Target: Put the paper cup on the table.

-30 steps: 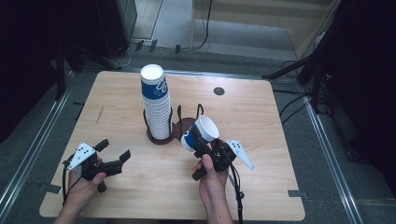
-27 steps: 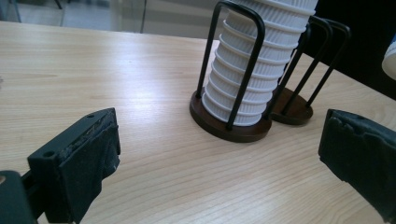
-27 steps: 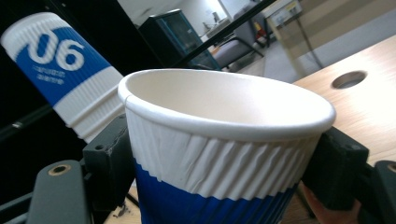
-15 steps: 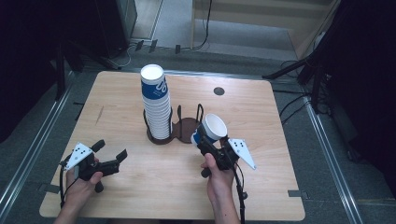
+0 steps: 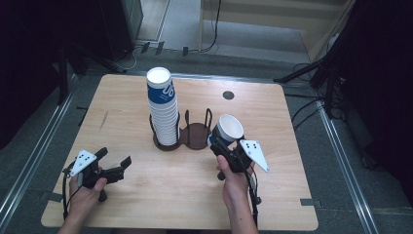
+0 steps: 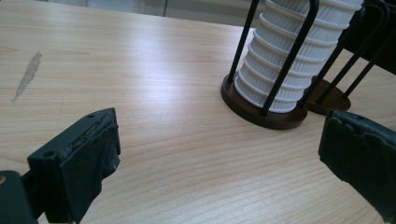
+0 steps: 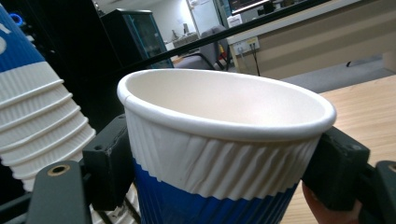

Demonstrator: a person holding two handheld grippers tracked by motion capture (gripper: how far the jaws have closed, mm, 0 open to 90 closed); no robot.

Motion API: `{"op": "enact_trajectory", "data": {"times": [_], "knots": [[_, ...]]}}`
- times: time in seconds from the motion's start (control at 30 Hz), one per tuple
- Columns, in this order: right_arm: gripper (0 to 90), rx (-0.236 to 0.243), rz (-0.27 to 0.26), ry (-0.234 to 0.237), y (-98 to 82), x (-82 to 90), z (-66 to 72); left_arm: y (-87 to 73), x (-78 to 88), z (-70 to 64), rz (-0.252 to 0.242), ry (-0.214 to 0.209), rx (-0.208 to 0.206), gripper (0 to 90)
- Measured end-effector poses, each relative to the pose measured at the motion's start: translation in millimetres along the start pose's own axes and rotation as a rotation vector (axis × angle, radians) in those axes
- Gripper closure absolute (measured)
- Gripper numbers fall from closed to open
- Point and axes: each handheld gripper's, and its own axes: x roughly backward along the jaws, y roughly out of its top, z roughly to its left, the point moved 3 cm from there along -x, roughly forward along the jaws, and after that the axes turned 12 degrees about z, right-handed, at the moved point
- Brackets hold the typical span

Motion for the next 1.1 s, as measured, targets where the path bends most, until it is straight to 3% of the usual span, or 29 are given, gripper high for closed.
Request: {"op": "enact_trajectory", "data": {"times": [0.13, 0.57, 0.93, 1.1], "knots": [[21.0, 0.036, 0.001, -0.029, 3.7, -3.1, -3.7, -3.5, -3.1, 1.9, 0.012, 0.008, -0.007, 0.0], [21.0, 0.089, 0.000, -0.140, 10.9, -17.0, -20.5, -4.7, -4.6, 2.2, 0.021, 0.005, -0.012, 0.0], [20.8, 0.088, 0.009, -0.168, 14.5, -27.5, -31.0, -4.9, -4.3, 2.4, 0.025, 0.006, -0.016, 0.0], [20.8, 0.110, 0.012, -0.188, 17.0, -33.4, -37.0, -5.0, -4.3, 2.4, 0.027, 0.011, -0.015, 0.0]]}}
